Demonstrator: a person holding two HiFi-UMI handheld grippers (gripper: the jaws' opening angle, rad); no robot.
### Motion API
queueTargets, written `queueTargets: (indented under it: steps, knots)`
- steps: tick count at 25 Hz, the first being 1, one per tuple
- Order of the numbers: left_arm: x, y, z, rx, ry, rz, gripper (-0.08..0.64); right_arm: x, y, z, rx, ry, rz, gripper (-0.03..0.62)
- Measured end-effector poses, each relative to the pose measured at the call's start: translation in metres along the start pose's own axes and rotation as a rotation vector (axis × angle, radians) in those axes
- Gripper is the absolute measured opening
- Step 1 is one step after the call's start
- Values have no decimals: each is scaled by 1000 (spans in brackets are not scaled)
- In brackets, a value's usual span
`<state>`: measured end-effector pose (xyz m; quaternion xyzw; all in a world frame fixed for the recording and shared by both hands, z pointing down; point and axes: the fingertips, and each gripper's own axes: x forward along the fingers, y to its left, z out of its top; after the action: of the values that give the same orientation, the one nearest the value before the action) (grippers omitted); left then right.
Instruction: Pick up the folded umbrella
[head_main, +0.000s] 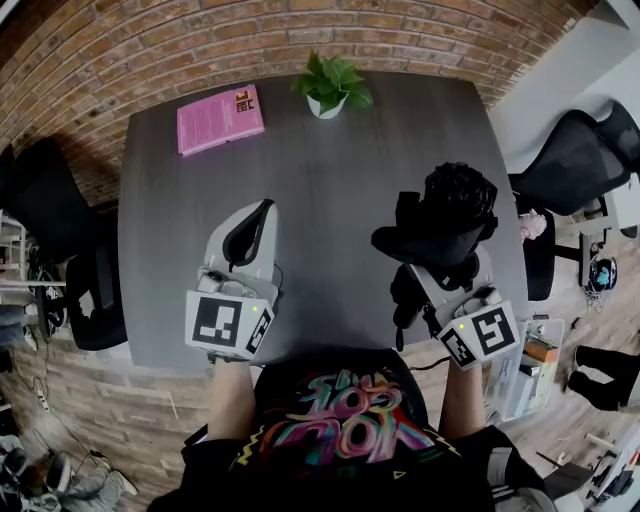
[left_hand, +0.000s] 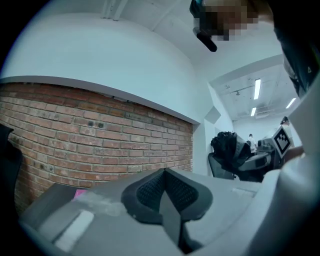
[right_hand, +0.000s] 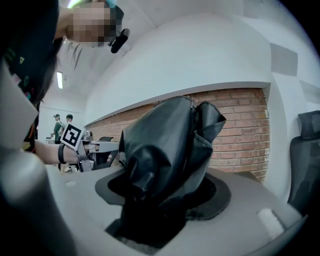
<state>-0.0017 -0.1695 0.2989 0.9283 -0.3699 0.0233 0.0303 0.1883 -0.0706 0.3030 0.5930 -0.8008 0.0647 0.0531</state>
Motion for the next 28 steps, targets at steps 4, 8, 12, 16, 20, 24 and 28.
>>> queueTargets:
  steps: [4,8,12,16,20,24,28]
  knots:
    - [-1,-1,1,20,10,7,2,-9,-5,2,10,-12,-11,301]
    - [-3,2,2,31,12,17,1,-7,-3,3,13,-16,-3,301]
    - [-2,3,2,35,15,23,1,-2,1,3,6,-18,14,301]
    - [-3,3,0,37,20,25,0,2,6,3,9,-16,30,301]
    - [-2,2,-3,31,22,27,2,5,8,4,27,-14,38,301]
    - [-1,2,-5,24,21,35,2,7,11,0,19,-9,59,301]
    - [-2,1,-7,23,20,37,2,9,13,-2,24,-12,65,301]
